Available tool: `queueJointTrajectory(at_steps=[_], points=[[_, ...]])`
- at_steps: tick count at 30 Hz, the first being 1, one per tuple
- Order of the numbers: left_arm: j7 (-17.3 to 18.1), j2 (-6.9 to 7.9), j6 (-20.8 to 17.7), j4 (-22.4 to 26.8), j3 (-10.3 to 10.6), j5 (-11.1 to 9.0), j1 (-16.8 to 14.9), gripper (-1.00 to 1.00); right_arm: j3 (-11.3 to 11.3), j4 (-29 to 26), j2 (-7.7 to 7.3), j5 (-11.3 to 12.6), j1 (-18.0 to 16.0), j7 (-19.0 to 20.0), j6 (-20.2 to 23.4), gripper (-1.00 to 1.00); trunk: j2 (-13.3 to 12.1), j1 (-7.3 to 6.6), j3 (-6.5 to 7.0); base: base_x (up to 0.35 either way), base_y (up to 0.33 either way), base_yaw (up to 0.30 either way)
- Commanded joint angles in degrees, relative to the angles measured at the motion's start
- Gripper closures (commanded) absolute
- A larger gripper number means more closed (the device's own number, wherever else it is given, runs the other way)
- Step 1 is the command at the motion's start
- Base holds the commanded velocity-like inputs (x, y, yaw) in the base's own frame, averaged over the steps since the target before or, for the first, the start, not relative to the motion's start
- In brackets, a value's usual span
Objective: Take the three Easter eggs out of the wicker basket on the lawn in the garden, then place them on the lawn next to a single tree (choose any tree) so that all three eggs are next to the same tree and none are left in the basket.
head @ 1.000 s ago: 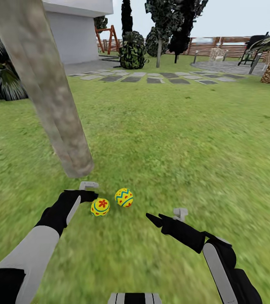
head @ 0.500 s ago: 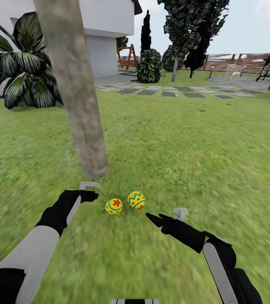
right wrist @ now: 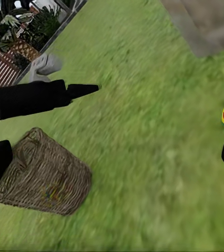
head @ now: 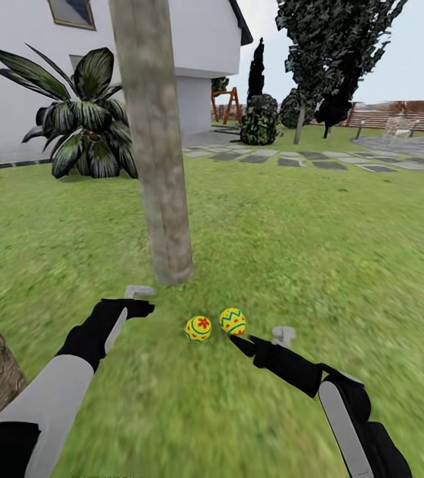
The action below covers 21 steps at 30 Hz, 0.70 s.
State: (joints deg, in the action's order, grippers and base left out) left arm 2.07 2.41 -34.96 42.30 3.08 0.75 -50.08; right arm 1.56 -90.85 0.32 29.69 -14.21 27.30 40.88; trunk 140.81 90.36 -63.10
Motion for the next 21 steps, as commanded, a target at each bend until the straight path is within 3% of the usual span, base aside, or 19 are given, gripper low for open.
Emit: queueJointTrajectory(at_steps=[1,9,21], points=[[0.1,0.06,-0.3,0.1,0.2,0.1,0.0,-1.00,-0.1,0.0,0.03,0.2,0.0,0.0,0.4,-1.00,-0.4,-0.24,0.19,-0.050,0.000,0.229],[0.1,-0.05,-0.3,0.1,0.2,0.2,0.0,-1.00,0.0,0.0,0.03,0.2,-0.1,0.0,0.4,-1.00,-3.6,-1.99,2.10,-0.167,0.000,0.229],[0.1,-0.15,-0.3,1.3,0.2,0.4,0.0,-1.00,0.0,0.0,0.03,0.2,-0.1,0.0,0.4,-1.00,-8.4,-4.63,4.94,-0.017,0.000,0.229]])
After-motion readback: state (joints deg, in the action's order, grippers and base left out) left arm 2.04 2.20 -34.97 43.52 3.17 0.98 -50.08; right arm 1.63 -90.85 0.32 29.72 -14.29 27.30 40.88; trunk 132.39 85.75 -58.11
